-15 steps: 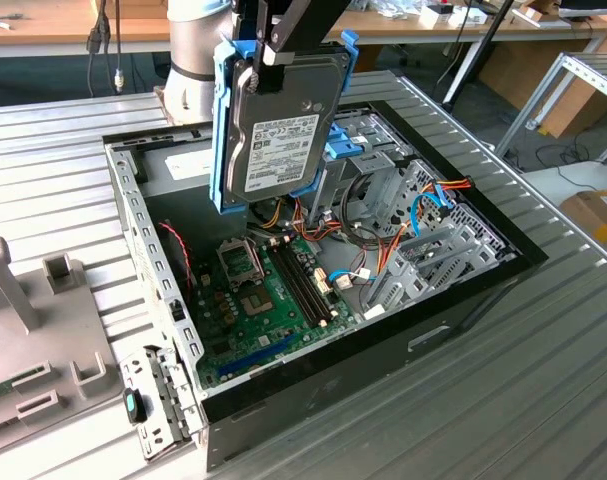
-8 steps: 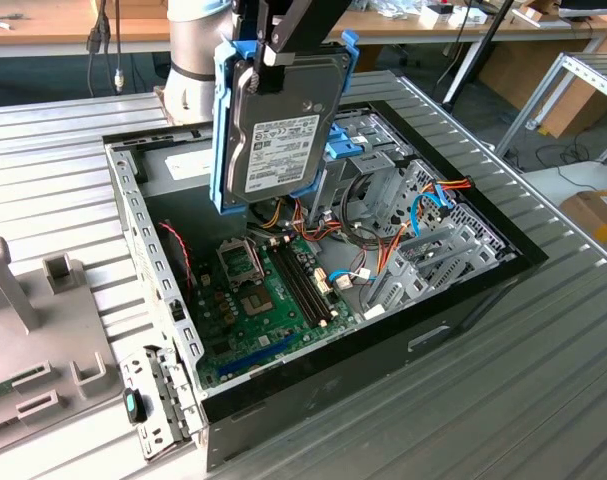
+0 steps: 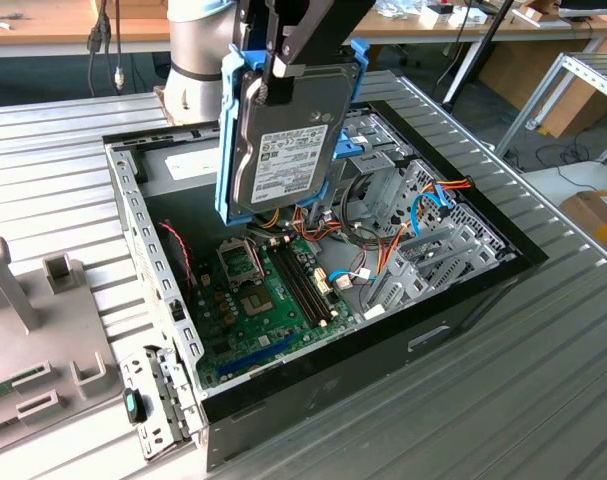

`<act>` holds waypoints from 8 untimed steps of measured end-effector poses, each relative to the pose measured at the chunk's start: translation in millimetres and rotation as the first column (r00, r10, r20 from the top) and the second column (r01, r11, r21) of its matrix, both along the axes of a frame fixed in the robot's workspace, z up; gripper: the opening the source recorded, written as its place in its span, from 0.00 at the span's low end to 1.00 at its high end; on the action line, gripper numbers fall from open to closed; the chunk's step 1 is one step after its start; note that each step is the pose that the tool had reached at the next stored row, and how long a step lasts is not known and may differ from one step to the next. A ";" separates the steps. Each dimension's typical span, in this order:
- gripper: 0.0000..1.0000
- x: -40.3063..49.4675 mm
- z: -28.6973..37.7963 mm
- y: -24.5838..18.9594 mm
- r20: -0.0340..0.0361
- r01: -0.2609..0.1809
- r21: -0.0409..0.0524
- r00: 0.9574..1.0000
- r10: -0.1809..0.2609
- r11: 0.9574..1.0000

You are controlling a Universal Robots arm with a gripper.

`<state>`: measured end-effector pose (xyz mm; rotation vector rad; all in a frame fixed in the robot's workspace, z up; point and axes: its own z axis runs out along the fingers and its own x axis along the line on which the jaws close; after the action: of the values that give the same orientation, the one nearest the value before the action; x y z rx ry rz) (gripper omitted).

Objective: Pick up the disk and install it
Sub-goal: 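Pick up the disk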

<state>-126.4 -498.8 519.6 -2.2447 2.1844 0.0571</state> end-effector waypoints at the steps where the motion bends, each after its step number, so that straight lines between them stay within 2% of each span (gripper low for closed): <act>1: 0.36 0.0 -0.1 -3.6 0.000 0.000 0.000 1.000 0.000 1.000; 5: 0.36 0.0 -0.3 -15.2 0.000 0.000 0.000 1.000 0.000 1.000; 8: 0.36 0.0 -0.3 -15.4 0.000 0.000 0.000 1.000 0.000 1.000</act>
<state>-126.4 -514.3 519.4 -2.2447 2.1845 0.0570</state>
